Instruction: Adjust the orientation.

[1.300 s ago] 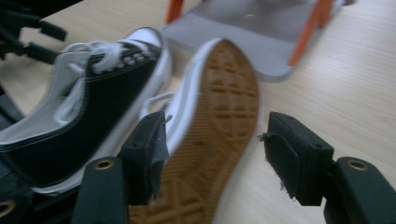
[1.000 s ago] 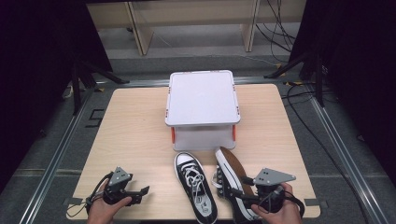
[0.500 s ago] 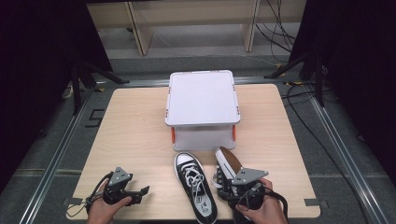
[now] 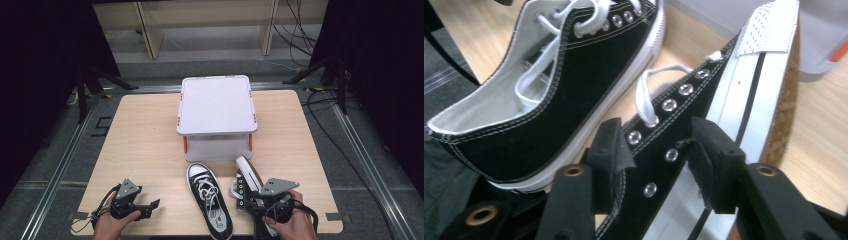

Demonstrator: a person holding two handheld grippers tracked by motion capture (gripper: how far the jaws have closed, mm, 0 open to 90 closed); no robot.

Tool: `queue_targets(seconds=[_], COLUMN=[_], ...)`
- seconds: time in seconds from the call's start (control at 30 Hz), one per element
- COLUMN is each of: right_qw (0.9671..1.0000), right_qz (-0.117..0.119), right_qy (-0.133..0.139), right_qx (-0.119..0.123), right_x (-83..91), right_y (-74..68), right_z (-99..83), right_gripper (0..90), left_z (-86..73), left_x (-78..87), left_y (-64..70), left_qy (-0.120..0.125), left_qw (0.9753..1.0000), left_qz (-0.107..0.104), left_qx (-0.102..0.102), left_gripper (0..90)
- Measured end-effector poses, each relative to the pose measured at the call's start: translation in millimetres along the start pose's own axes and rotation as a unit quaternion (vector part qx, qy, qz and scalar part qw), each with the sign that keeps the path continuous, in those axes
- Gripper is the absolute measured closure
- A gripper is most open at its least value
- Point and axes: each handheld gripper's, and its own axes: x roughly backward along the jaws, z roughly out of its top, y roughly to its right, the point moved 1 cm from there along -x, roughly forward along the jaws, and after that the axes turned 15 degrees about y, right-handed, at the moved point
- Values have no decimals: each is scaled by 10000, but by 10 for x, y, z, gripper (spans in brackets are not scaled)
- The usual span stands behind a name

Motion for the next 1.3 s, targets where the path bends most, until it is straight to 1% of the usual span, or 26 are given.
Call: queue_targets(seconds=[0.03,0.13,0.17,0.23,0.27,0.3,0.37,0.4,0.43,0.47,0.5,0.53,0.57,0.6,0.63,0.83,0.87,0.9,0.97,1.0,1.03,1.07,1.1,1.17,1.27,1.3], right_qw=[10000,9999,9998,9997,9994,9994,9988,9988,9991,9988,9988,9991,9989,9987,9983,9982,9972,9977,9977,9984,9983,9983,9986,9987,9986,9985], right_qz=[-5,-47,-92,-116,-133,-133,-124,-149,-190,-229,-229,-223,-257,-270,-250,-319,-410,-368,-356,-442,-483,-483,-426,-388,-444,-539], right_qy=[-7,29,49,56,125,125,169,146,189,128,128,154,129,169,161,167,154,185,147,164,83,83,59,116,70,77], right_qx=[-76,-107,-167,-227,-293,-293,-447,-436,-330,-420,-420,-312,-375,-396,-505,-471,-604,-534,-550,-327,-302,-302,-292,-308,-289,-111], right_x=[15,45,84,108,137,137,160,170,178,194,194,196,210,235,242,264,293,297,308,309,310,310,298,289,297,311], right_y=[11,53,99,116,158,158,205,221,235,229,229,252,258,296,302,321,321,342,336,340,328,328,328,337,326,340], right_z=[2,-3,-9,-10,-26,-26,-38,-37,-36,-35,-35,-36,-37,-45,-51,-55,-59,-63,-65,-61,-55,-55,-59,-71,-64,-64], right_gripper=[620,644,667,676,719,719,752,764,765,769,769,784,788,794,796,795,774,746,747,781,795,795,834,853,855,856], left_z=[0,1,1,2,2,2,2,4,5,9,9,8,8,7,7,7,7,5,6,7,9,9,8,9,9,9], left_x=[1,2,2,2,0,0,-1,1,2,8,8,6,10,4,3,1,2,0,0,0,3,3,2,3,4,4], left_y=[2,1,1,2,3,3,5,8,9,1,1,4,-1,8,9,12,12,12,11,12,9,9,11,10,10,9], left_qy=[6,12,14,17,14,14,28,38,48,10,10,24,-4,49,49,59,54,58,51,42,38,38,38,43,56,54], left_qw=[10000,10000,10000,10000,10000,10000,10000,10000,10000,10000,10000,10000,10000,10000,10000,10000,10000,10000,10000,10000,10000,10000,10000,10000,10000,10000], left_qz=[-5,-1,0,3,8,8,-5,-14,-12,-8,-8,-8,-12,-13,-11,-23,-25,-27,-26,-22,-22,-22,-24,-16,-20,-21], left_qx=[5,7,6,4,-5,-5,-14,-12,-14,-62,-62,-42,-81,-36,-36,-30,-27,-25,-36,-43,-85,-85,-75,-74,-65,-68], left_gripper=[156,155,156,156,156,156,156,156,156,156,156,156,156,156,156,156,156,156,156,156,156,156,156,156,156,156])
